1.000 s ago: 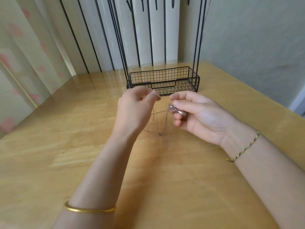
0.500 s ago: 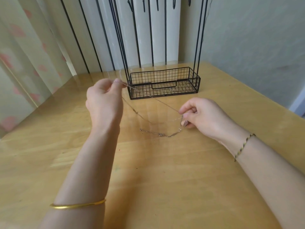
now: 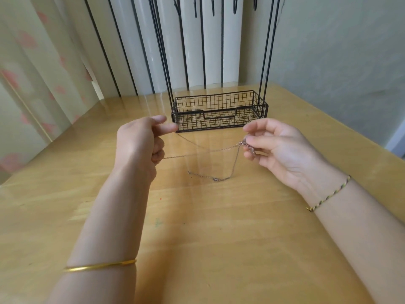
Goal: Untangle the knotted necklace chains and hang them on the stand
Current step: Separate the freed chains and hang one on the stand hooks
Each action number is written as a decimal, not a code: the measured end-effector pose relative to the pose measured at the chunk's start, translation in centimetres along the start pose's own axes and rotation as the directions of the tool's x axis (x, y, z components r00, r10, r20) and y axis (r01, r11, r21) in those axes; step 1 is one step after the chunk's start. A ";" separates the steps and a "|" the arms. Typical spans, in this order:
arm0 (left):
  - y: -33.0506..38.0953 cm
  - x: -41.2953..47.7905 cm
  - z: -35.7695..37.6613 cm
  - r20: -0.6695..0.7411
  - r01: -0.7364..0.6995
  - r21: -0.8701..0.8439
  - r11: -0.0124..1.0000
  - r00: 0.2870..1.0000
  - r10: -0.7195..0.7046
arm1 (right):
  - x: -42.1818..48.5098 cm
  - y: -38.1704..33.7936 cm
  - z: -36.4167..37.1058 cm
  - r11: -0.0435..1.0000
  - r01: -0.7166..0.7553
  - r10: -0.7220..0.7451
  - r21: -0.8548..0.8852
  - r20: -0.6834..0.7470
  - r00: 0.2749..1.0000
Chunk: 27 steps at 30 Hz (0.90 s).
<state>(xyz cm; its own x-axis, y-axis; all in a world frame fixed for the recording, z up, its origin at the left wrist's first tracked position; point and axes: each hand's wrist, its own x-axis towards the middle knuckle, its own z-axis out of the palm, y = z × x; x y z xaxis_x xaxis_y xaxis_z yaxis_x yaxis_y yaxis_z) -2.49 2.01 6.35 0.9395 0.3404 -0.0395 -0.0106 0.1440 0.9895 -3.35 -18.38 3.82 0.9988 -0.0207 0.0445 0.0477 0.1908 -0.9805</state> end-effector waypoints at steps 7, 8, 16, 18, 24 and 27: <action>-0.7 -0.9 1.2 0.241 -0.085 0.346 0.935 0.971 -0.001 | -0.2 -0.4 0.1 0.992 0.101 -0.103 0.078 0.024 0.994; -0.8 -1.1 1.3 0.308 -0.116 0.383 0.916 0.951 -0.009 | -0.2 -0.5 0.1 0.990 0.113 -0.116 0.087 0.033 0.993; -1.6 -3.0 3.6 0.592 -0.253 0.470 0.846 0.801 -0.089 | -0.6 -0.6 0.6 0.977 0.210 -0.211 0.029 0.071 0.975; -1.8 -3.2 3.7 0.595 -0.230 0.449 0.863 0.798 -0.097 | -0.7 -0.5 0.6 0.970 0.242 -0.241 -0.004 0.060 0.969; -2.0 -3.2 3.9 0.599 -0.220 0.422 0.879 0.796 -0.088 | -0.6 -0.4 0.7 0.965 0.264 -0.263 -0.009 0.040 0.964; -1.9 -3.0 3.7 0.575 -0.225 0.407 0.885 0.816 -0.057 | -0.6 -0.5 0.6 0.967 0.253 -0.252 -0.010 0.037 0.967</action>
<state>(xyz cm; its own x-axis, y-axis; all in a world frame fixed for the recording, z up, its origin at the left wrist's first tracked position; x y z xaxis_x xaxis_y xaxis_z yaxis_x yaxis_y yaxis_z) -4.06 -2.69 5.12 0.9641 -0.2653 -0.0089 -0.0813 -0.3271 0.9415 -3.96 -17.90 4.40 0.9542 -0.0317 0.2976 0.2986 0.1699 -0.9391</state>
